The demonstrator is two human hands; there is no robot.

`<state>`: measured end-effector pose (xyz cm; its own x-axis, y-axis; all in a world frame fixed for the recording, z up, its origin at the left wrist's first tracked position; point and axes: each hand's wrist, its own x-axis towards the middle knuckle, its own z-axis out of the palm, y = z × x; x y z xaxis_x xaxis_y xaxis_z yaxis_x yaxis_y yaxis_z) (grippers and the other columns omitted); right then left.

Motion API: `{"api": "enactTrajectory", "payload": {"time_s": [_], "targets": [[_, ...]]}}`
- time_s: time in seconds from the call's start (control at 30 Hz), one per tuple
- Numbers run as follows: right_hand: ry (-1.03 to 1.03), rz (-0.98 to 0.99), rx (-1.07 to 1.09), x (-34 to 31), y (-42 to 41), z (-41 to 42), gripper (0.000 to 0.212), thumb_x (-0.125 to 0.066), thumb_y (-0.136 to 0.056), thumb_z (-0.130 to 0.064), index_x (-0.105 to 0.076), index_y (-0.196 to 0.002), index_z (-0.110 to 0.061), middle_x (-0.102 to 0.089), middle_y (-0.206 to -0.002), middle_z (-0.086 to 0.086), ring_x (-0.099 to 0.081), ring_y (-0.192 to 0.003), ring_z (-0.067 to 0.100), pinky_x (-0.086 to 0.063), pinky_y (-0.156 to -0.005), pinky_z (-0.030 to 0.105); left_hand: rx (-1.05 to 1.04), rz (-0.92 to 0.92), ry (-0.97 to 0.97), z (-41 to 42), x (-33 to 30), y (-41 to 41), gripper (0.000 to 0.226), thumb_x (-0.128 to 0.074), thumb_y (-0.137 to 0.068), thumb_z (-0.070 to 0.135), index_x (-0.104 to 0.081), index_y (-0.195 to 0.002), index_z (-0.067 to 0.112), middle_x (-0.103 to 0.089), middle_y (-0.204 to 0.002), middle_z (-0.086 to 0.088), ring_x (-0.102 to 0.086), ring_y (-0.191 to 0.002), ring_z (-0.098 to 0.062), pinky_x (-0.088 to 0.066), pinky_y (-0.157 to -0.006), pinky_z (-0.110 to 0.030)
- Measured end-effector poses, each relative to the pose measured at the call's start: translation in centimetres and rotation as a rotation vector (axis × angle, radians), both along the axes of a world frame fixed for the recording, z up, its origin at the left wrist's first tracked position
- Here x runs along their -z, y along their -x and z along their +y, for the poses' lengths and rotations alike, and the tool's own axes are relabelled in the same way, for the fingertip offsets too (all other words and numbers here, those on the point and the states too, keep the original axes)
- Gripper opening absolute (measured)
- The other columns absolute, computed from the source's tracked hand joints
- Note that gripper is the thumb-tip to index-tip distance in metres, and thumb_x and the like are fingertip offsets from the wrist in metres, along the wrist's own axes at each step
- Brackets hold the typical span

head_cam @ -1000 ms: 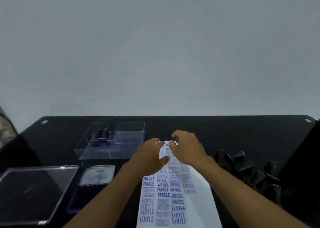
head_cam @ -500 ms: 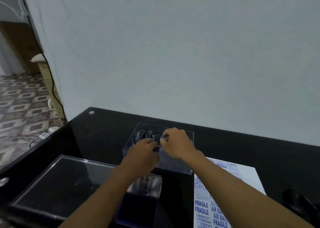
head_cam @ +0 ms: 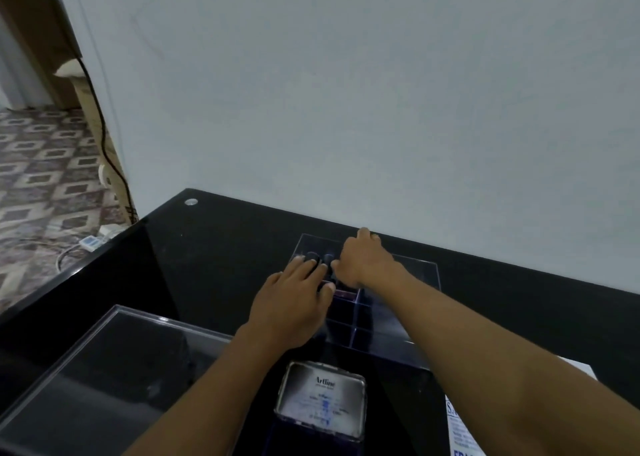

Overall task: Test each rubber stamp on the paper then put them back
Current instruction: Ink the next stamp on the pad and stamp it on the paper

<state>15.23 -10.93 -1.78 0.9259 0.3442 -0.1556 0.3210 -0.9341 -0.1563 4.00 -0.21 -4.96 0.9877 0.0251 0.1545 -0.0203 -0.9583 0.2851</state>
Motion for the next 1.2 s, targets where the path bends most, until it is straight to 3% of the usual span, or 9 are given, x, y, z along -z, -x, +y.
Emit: {"api": "enactTrajectory", "payload": {"time_s": [0.27, 0.37, 0.43, 0.6, 0.67, 0.73, 0.87, 1.07, 1.2], "targets": [[0.026, -0.072, -0.028, -0.4, 0.2, -0.4, 0.033, -0.061, -0.091, -0.031, -0.054, -0.115, -0.010, -0.036, -0.135, 0.013, -0.036, -0.128, 0.031, -0.045, -0.094, 0.043, -0.009, -0.055, -0.007, 0.0, 1.2, 0.0, 0.084, 0.012, -0.081, 0.054, -0.026, -0.151, 0.026, -0.023, -0.159, 0.006, -0.011, -0.148, -0.013, -0.022, -0.115, -0.029], [-0.002, -0.124, -0.042, -0.8, 0.4, -0.7, 0.023, -0.062, -0.089, -0.029, -0.055, -0.102, -0.011, -0.050, -0.119, 0.012, -0.049, -0.112, 0.030, -0.050, -0.088, 0.041, -0.005, -0.065, -0.004, 0.0, 1.1, 0.0, 0.078, 0.008, -0.086, 0.053, -0.027, -0.150, 0.025, -0.023, -0.159, 0.006, -0.011, -0.148, -0.013, -0.021, -0.115, -0.029], [-0.015, -0.133, -0.054, -1.0, 0.6, -0.7, 0.019, -0.062, -0.088, -0.029, -0.052, -0.090, -0.013, -0.059, -0.104, 0.012, -0.056, -0.095, 0.029, -0.052, -0.080, 0.039, -0.004, -0.052, 0.000, 0.0, 1.1, 0.1, 0.061, -0.004, -0.098, 0.047, -0.027, -0.150, 0.025, -0.023, -0.159, 0.006, -0.010, -0.148, -0.013, -0.020, -0.116, -0.029], [-0.135, -0.083, -0.025, -1.3, 1.0, -0.6, 0.028, -0.065, -0.089, -0.027, -0.048, -0.070, -0.015, -0.051, -0.074, 0.006, -0.053, -0.066, 0.024, -0.044, -0.060, 0.031, 0.000, -0.001, -0.002, 0.1, 0.8, 0.1, 0.050, -0.019, -0.104, 0.040, -0.025, -0.151, 0.024, -0.019, -0.160, 0.005, -0.008, -0.149, -0.014, -0.019, -0.117, -0.031], [-0.188, -0.074, -0.017, -1.9, 1.0, -0.7, 0.015, -0.065, -0.089, -0.026, -0.061, -0.085, -0.012, -0.060, -0.086, 0.007, -0.058, -0.074, 0.023, -0.048, -0.064, 0.030, 0.005, 0.016, -0.014, 0.1, 0.8, 0.0, 0.050, -0.018, -0.104, 0.040, -0.025, -0.151, 0.024, -0.018, -0.160, 0.005, -0.008, -0.149, -0.014, -0.017, -0.118, -0.034], [-0.223, -0.069, -0.020, -2.7, 1.0, -0.9, 0.020, -0.064, -0.090, -0.025, -0.067, -0.101, -0.009, -0.066, -0.102, 0.009, -0.062, -0.087, 0.023, -0.053, -0.074, 0.031, 0.007, 0.044, -0.005, 0.3, 0.7, -0.1, 0.051, -0.017, -0.104, 0.042, -0.023, -0.152, 0.026, -0.016, -0.161, 0.006, -0.005, -0.149, -0.013, -0.011, -0.119, -0.036], [-0.343, -0.100, -0.065, -4.8, 2.5, -1.9, 0.022, -0.062, -0.092, -0.020, -0.068, -0.110, -0.011, -0.065, -0.115, 0.006, -0.061, -0.103, 0.021, -0.044, -0.079, 0.022, 0.022, 0.051, 0.051, 0.5, -0.4, 0.3, 0.050, -0.020, -0.104, 0.041, -0.025, -0.151, 0.026, -0.016, -0.160, 0.010, -0.004, -0.148, -0.010, -0.003, -0.119, -0.036], [-0.431, -0.133, -0.122, -7.0, 7.1, -3.8, 0.014, -0.064, -0.089, -0.018, -0.069, -0.101, -0.013, -0.066, -0.103, 0.001, -0.060, -0.096, 0.016, -0.042, -0.075, 0.020, 0.041, -0.016, 0.086, 0.3, -3.6, 3.3, 0.043, -0.028, -0.104, 0.034, -0.040, -0.143, 0.020, -0.032, -0.153, 0.005, -0.015, -0.147, -0.016, -0.011, -0.118, -0.038], [-0.425, -0.162, -0.187, -8.0, 10.8, -4.9, 0.024, -0.064, -0.091, -0.019, -0.070, -0.113, -0.014, -0.068, -0.114, 0.003, -0.060, -0.104, 0.017, -0.043, -0.085, 0.020, 0.040, -0.028, 0.097, -0.2, -5.4, 6.2, 0.045, -0.030, -0.104, 0.034, -0.040, -0.145, 0.019, -0.032, -0.154, 0.002, -0.016, -0.147, -0.016, -0.013, -0.118, -0.039]]}}
